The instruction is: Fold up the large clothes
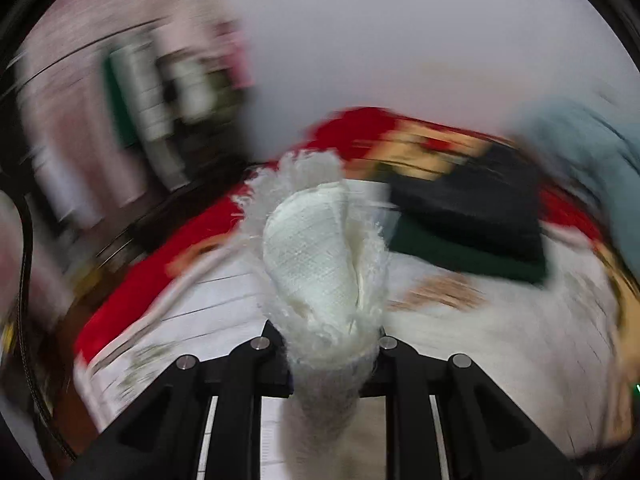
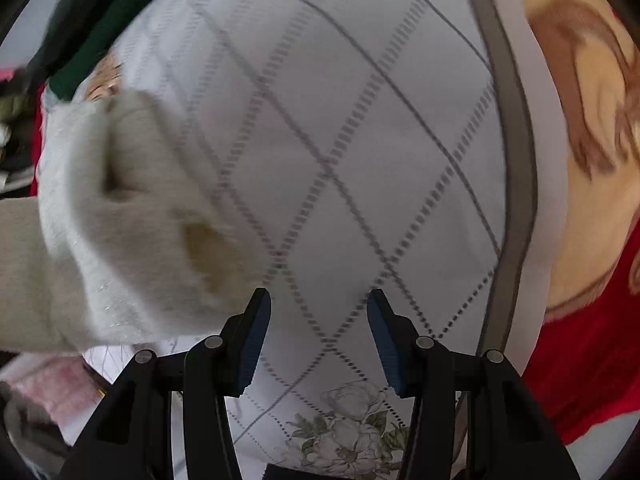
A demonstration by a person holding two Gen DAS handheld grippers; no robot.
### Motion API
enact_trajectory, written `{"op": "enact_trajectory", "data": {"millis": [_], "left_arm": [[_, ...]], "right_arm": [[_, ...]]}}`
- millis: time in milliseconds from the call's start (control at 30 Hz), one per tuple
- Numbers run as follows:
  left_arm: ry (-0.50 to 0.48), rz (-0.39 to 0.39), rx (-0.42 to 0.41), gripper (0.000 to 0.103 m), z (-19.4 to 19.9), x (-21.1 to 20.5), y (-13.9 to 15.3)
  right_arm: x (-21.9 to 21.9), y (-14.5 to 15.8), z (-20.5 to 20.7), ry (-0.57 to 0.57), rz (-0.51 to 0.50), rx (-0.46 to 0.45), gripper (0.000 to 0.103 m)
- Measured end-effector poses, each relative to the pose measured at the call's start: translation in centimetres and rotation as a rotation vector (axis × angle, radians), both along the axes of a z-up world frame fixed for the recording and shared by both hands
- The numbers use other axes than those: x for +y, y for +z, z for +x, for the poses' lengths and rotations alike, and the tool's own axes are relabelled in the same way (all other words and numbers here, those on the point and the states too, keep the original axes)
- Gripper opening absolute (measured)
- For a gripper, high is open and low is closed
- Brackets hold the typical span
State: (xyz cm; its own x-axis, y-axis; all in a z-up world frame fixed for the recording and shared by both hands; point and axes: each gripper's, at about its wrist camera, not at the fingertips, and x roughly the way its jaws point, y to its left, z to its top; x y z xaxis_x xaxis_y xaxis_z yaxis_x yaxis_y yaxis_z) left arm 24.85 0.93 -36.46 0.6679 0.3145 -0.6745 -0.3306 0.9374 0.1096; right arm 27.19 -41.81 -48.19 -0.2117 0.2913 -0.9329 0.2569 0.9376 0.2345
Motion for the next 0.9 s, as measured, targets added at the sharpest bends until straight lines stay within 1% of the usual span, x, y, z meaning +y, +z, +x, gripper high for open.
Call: {"op": "enact_trajectory", "data": {"millis": [33,67,133,167,200,233,333,367,433,467,500,567,600,633,667,700,733,767,833,900], "left_arm": [[-0.095,-0.001,0.020,0.015,0.3,-2.9,-0.6],[-0.194,-0.019,0.052,0.015,0.5,-5.7,-1.5],[-0.316,-0.069,0.096,0.015,0.1,-9.4,-3.4],[-0.370,-0.116,0.130,0.015,-0.1,-11.1,-4.8],[-0.418,-0.151,0.183,0.015,-0.2,-12.8,-6.7],[-0.448,-0.170,0.229,0.015,-0.5,-14.1,-8.8],[-0.486,-0.229,0.314,0.015,-1.1,-15.5,-13.4],[-0.490,-0.223,0.322,0.015,-1.2,-15.6,-14.0],[-0.513,-0.180,0.317,0.016,-1.6,-16.1,-14.0],[-0.515,-0.163,0.322,0.021,-1.5,-16.0,-13.6],[-0.516,-0.150,0.334,0.022,-1.4,-16.2,-12.9],[-0.521,-0.147,0.359,0.023,-1.2,-16.1,-11.6],[-0.515,-0.157,0.361,0.026,-1.3,-15.7,-10.8],[-0.506,-0.183,0.358,0.030,-1.5,-15.1,-9.9],[-0.506,-0.224,0.358,0.047,-1.9,-14.4,-9.5],[-0.503,-0.263,0.359,0.078,-2.1,-13.7,-9.2],[-0.493,-0.307,0.356,0.089,-2.3,-13.0,-8.8],[-0.481,-0.334,0.348,0.092,-2.4,-12.7,-8.6],[-0.441,-0.375,0.335,0.092,-3.3,-11.3,-7.7],[-0.388,-0.391,0.335,0.092,-3.8,-9.6,-7.2]], "right_arm": [[-0.2,-0.5,-0.4,-0.010,-0.012,0.009,0.052],[-0.8,-0.8,-0.9,-0.025,-0.026,0.016,0.052],[-1.6,-1.5,-2.2,-0.067,-0.030,0.026,0.052],[-2.1,-1.6,-2.7,-0.080,-0.032,0.028,0.052],[-2.4,-1.7,-3.1,-0.089,-0.031,0.026,0.052],[-2.6,-1.8,-3.4,-0.089,-0.030,0.025,0.052],[-2.9,-2.1,-4.4,-0.081,-0.061,0.034,0.052],[-3.8,-2.0,-4.6,-0.082,-0.065,0.039,0.052],[-4.7,-1.8,-4.8,-0.098,-0.055,0.054,0.052],[-5.7,-1.6,-3.7,-0.103,-0.050,0.060,0.052],[-6.4,-1.2,-3.9,-0.113,-0.039,0.063,0.052],[-7.5,-0.1,-4.0,-0.129,-0.011,0.050,0.052],[-7.9,0.9,-4.1,-0.131,0.002,0.031,0.052],[-8.2,1.9,-4.2,-0.133,0.013,0.014,0.052],[-8.5,2.9,-4.2,-0.134,0.031,-0.008,0.052],[-8.6,3.8,-4.0,-0.135,0.047,-0.027,0.052],[-8.7,4.9,-3.7,-0.140,0.078,-0.055,0.052],[-8.7,5.9,-3.3,-0.142,0.116,-0.080,0.052],[-8.2,7.2,-2.5,-0.138,0.203,-0.108,0.055],[-6.6,7.5,-1.5,-0.132,0.322,-0.127,0.069]]}}
